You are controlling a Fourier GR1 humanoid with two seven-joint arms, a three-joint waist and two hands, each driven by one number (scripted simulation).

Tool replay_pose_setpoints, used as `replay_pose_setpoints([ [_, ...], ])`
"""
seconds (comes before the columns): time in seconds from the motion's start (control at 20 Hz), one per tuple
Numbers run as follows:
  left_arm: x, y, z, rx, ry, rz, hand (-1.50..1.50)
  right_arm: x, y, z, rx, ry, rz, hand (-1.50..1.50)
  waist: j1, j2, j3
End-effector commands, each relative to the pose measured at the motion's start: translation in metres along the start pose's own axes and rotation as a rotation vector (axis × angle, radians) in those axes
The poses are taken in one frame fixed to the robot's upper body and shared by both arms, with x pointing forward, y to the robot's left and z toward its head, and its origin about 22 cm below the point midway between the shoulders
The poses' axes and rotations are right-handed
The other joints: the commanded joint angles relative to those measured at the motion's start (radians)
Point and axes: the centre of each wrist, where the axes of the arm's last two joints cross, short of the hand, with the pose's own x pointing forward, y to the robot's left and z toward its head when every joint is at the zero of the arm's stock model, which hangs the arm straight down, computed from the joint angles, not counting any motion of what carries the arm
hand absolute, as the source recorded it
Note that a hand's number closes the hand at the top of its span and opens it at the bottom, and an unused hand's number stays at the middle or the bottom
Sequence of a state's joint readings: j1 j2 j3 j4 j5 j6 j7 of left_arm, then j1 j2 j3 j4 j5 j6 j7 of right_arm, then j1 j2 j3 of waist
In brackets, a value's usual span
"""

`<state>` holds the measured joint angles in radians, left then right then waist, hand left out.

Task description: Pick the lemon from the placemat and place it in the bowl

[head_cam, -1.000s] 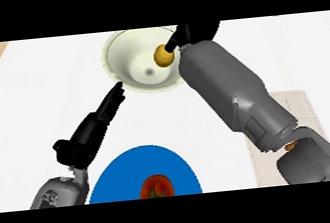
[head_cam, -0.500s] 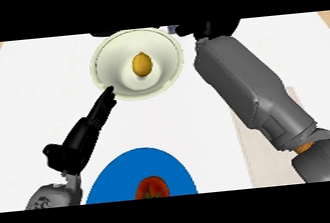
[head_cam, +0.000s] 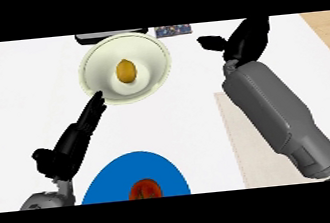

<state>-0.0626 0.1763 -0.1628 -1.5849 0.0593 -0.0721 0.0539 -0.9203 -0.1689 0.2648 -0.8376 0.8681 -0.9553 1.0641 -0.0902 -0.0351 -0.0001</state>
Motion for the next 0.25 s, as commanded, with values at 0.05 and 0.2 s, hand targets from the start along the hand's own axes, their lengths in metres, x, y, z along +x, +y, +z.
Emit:
replay_pose_setpoints([
  [0.05,-0.007,0.003,0.012,0.005,-0.003,-0.01,0.0,-0.064,-0.033,0.008,-0.001,0.052,-0.046,-1.5,-0.012,0.001,0.001],
  [0.2,0.001,0.009,0.006,0.009,0.004,0.0,0.0,-0.074,-0.059,0.025,0.033,0.045,-0.103,-1.5,-0.019,0.001,0.0],
])
